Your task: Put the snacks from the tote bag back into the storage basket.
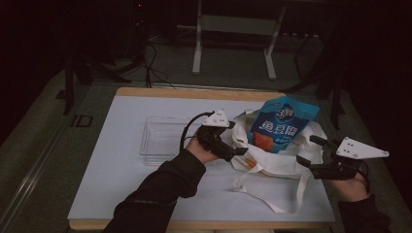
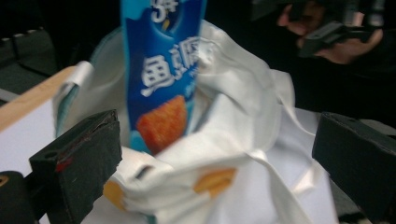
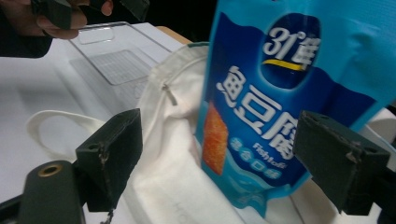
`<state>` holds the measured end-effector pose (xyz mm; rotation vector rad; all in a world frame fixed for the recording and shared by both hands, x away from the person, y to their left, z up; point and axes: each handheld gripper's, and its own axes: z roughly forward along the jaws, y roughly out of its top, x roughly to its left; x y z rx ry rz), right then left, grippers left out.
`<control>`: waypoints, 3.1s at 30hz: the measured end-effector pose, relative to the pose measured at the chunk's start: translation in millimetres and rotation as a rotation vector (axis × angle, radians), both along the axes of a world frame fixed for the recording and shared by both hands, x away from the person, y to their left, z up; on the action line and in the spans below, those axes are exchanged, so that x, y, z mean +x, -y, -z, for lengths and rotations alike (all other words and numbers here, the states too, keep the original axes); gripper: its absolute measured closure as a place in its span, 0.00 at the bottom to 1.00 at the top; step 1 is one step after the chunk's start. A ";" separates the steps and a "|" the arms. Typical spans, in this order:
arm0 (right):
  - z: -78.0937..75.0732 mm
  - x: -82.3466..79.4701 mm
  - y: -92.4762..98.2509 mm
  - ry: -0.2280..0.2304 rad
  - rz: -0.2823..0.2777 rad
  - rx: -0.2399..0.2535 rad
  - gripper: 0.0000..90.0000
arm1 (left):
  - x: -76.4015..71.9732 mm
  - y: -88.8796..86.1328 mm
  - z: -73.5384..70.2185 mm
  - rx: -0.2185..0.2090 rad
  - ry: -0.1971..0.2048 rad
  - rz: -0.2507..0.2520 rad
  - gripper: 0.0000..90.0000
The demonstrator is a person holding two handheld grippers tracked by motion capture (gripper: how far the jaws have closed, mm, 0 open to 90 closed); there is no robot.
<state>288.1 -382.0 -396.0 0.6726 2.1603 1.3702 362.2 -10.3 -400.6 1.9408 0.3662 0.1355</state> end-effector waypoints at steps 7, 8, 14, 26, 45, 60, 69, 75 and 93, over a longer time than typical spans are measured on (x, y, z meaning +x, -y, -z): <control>2.2 11.4 7.9 -0.025 0.009 0.008 0.20 | 13.5 14.6 0.8 0.008 0.016 0.009 0.03; 2.7 13.7 9.3 -0.028 0.009 0.009 0.20 | 17.6 17.3 1.6 -0.001 0.021 0.022 0.03; 8.4 29.2 19.7 -0.052 0.029 0.000 0.26 | 30.9 26.1 5.3 0.020 0.029 0.014 0.17; 21.4 65.6 30.4 -0.112 0.059 -0.025 0.33 | 56.6 45.7 12.5 0.064 0.009 -0.037 0.40; 25.4 99.3 25.4 -0.176 0.002 0.022 0.39 | 70.8 78.5 13.0 0.093 0.001 -0.013 0.62; 24.1 109.4 8.3 -0.144 -0.034 -0.043 0.72 | 77.6 84.7 13.2 0.092 -0.009 -0.003 0.74; 25.0 111.3 5.5 -0.160 -0.050 -0.016 0.83 | 79.3 91.8 14.8 0.117 -0.007 -0.015 0.90; 24.2 112.0 2.6 -0.166 -0.054 -0.025 0.92 | 79.3 93.6 14.4 0.130 -0.002 -0.023 0.96; 5.5 108.4 4.2 -0.161 -0.040 -0.014 0.97 | 73.8 97.3 -4.5 0.113 0.014 -0.037 1.00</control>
